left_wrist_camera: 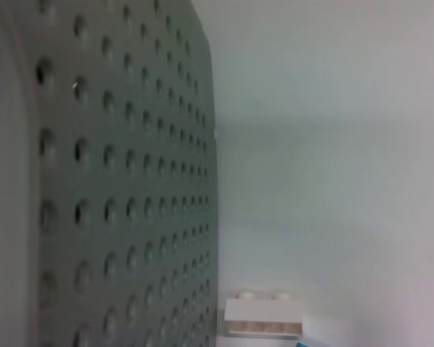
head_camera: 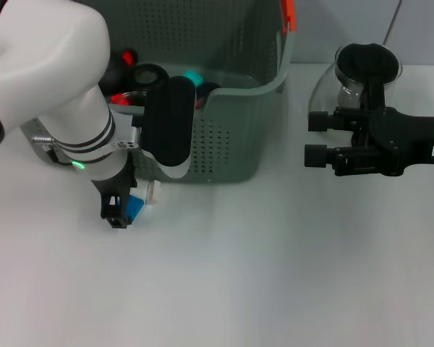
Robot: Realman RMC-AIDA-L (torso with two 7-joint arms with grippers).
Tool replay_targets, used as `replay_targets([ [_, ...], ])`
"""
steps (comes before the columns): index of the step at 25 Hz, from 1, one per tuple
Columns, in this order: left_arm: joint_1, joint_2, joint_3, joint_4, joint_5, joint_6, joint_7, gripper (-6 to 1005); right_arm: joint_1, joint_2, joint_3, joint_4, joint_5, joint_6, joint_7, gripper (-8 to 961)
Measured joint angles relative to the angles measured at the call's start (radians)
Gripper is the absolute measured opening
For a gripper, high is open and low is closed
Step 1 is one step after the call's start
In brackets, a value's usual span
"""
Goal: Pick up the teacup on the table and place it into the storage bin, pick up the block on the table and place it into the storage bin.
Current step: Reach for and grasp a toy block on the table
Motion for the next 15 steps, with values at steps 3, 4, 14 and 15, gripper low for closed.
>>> replay_targets([
  [3,-0.001,-0.002,0.003,0.002,0.002,-0.001,0.000,636,0.000,0.000,0.000,0.000,0.000,0.000,0.000,940],
  [4,-0.002,-0.002,0.004,0.003,0.003,-0.001,0.000,634,0.000,0.000,0.000,0.000,0.000,0.000,-0.001,940],
  [14,-0.006,-0.003,0.009,0.010,0.006,0.009,-0.008,546,-0.001,0.000,0.002,0.000,0.000,0.001,-0.004,941],
  [15,-0.007,-0.003,0.009,0.010,0.007,0.009,-0.009,542,-0.001,0.000,0.002,0.000,0.000,0.001,-0.004,941],
])
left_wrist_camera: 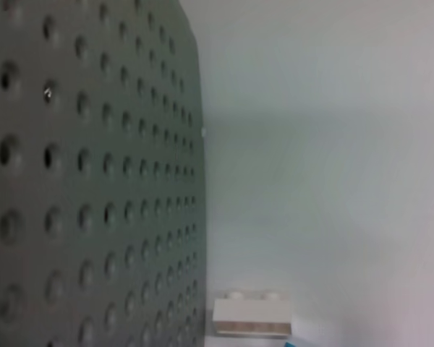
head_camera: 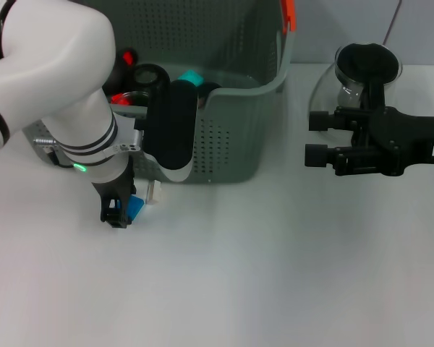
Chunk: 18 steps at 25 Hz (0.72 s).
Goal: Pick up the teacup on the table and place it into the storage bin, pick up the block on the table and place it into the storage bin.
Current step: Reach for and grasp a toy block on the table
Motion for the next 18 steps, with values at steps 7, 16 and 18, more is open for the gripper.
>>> replay_targets([
  [7,0.000,0.000,0.007,0.002,0.001,0.003,-0.002,514,0.000,0.000,0.000,0.000,0.000,0.000,-0.003,941],
  [16,-0.001,-0.001,0.010,0.008,0.000,0.003,-0.004,506,-0.002,0.000,0.000,0.000,0.000,0.000,0.000,941],
  [18,-0.002,-0.001,0.010,0.007,0.000,0.007,-0.005,493,-0.003,0.000,0.000,0.000,0.000,0.000,0.000,941],
])
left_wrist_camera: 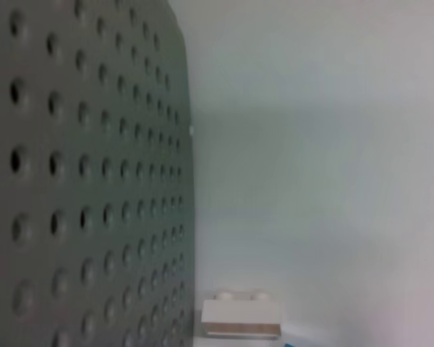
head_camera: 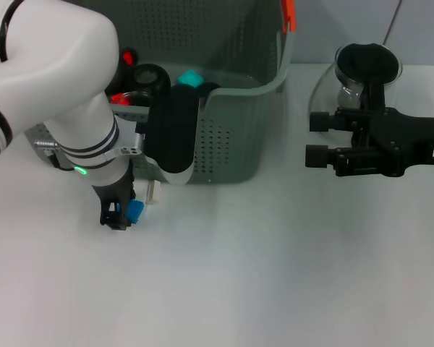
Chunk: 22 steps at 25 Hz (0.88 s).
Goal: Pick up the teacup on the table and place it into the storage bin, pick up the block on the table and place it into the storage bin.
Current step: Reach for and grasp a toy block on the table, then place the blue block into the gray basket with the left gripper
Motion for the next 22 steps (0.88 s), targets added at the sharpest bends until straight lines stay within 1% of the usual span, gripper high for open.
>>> replay_targets([
  [4,-0.003,0.000,0.000,-0.002,0.000,0.011,-0.009,467,-0.001,0.000,0.000,0.000,0.000,0.000,0.000,941],
  [12,-0.018,0.003,-0.003,-0.004,0.001,0.057,-0.042,372,-0.006,0.000,0.000,0.000,0.002,0.000,-0.006,940],
  [16,-0.018,0.002,-0.024,-0.039,-0.005,0.112,-0.061,379,-0.009,0.000,0.000,-0.002,0.009,-0.008,-0.011,940],
  [20,-0.008,0.001,-0.120,-0.115,-0.048,0.235,-0.064,386,-0.011,0.000,0.000,-0.007,0.010,-0.015,-0.013,940],
  [21,-0.007,0.002,-0.163,-0.140,-0.072,0.278,-0.064,388,-0.011,0.000,0.000,-0.008,0.010,-0.019,-0.015,940],
  [22,-0.006,0.004,-0.226,-0.172,-0.100,0.330,-0.065,389,-0.011,0.000,0.000,-0.009,0.011,-0.024,-0.018,940],
])
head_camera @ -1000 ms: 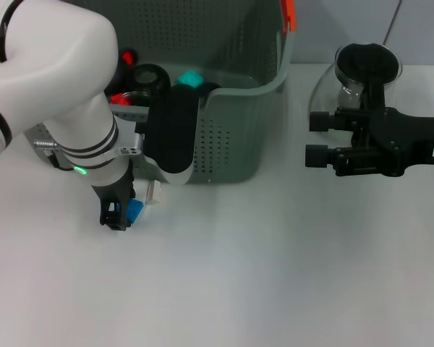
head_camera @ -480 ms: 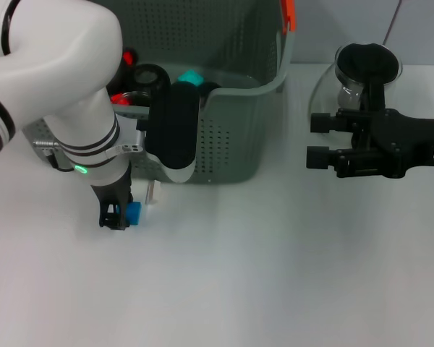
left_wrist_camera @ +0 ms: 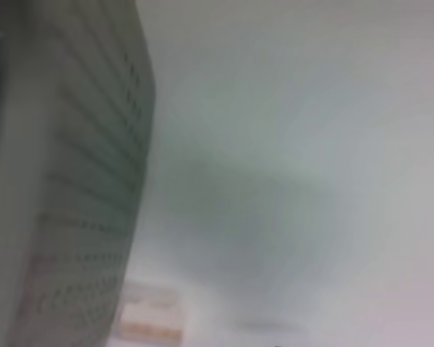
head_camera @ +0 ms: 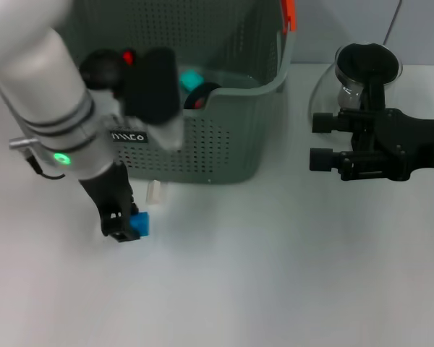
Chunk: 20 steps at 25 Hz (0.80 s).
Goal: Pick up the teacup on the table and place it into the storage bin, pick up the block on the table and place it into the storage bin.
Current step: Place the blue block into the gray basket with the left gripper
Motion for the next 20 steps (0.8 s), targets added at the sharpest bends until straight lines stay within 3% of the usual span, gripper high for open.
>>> replay_targets([
  [7,0.008,0.008,-0.309,-0.128,-0.152,0.233,0.010,402,0.000,0.000,0.000,-0.002,0.003,-0.024,-0.018,940],
  [10,0.015,0.025,-0.439,-0.161,-0.232,0.294,0.005,407,0.000,-0.002,0.000,-0.002,0.003,-0.035,-0.027,940],
  [13,0.026,0.064,-0.532,-0.170,-0.342,0.305,-0.019,412,0.000,-0.006,0.000,-0.002,0.003,-0.040,-0.030,940],
  [20,0.017,0.187,-0.656,-0.095,-0.572,0.215,-0.097,424,0.000,-0.016,0.000,-0.001,0.003,-0.058,-0.028,940],
])
